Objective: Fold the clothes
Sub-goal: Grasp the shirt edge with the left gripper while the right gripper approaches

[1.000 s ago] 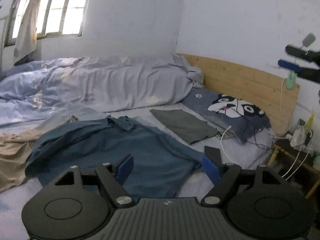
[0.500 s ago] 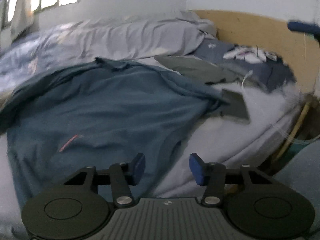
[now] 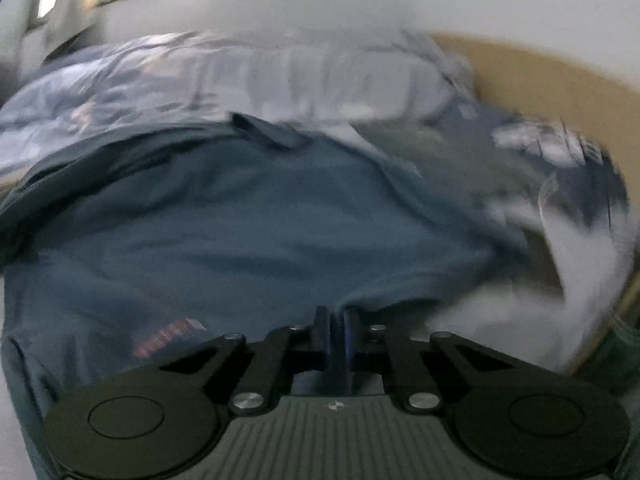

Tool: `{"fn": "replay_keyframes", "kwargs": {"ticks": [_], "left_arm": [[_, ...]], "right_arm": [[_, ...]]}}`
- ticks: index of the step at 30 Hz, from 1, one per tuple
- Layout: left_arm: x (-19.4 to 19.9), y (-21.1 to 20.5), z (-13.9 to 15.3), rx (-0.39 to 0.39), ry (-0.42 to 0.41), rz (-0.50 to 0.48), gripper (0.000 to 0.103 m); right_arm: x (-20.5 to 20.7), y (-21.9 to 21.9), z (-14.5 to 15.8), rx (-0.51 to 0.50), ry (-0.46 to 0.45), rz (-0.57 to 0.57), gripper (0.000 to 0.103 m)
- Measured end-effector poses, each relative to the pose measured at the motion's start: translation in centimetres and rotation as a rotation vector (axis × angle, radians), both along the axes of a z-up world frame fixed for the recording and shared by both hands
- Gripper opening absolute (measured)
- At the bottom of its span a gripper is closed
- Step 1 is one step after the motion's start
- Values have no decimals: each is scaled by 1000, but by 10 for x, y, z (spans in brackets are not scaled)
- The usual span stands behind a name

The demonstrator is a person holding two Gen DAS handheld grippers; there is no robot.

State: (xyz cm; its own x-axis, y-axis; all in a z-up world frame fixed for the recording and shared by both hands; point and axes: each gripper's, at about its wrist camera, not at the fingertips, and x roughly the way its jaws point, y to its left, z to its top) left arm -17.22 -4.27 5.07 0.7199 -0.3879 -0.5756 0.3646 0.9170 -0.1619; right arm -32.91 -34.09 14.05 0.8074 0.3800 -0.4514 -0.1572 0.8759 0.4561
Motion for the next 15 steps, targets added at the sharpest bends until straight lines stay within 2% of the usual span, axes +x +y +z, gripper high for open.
{"fn": "replay_keyframes", "kwargs": {"ticks": [2,6,9,13,15], "left_arm": [[18,22,6,-42,1,50,5],[50,49,-6,-25,60,103,6],[57,62,-12,-43,93,95,19],[42,79,-5,-155,77,83,44],[35,85,-1,-176,69,81,44]], "right_arm": [[7,10,-13,12,31,28,78],[21,35,-33,-10,72,108,78],[31,55,-41,-31,82,169,78],[46,83,-54,-64,104,251,78],[56,99,-61,-78,121,296,78]]}}
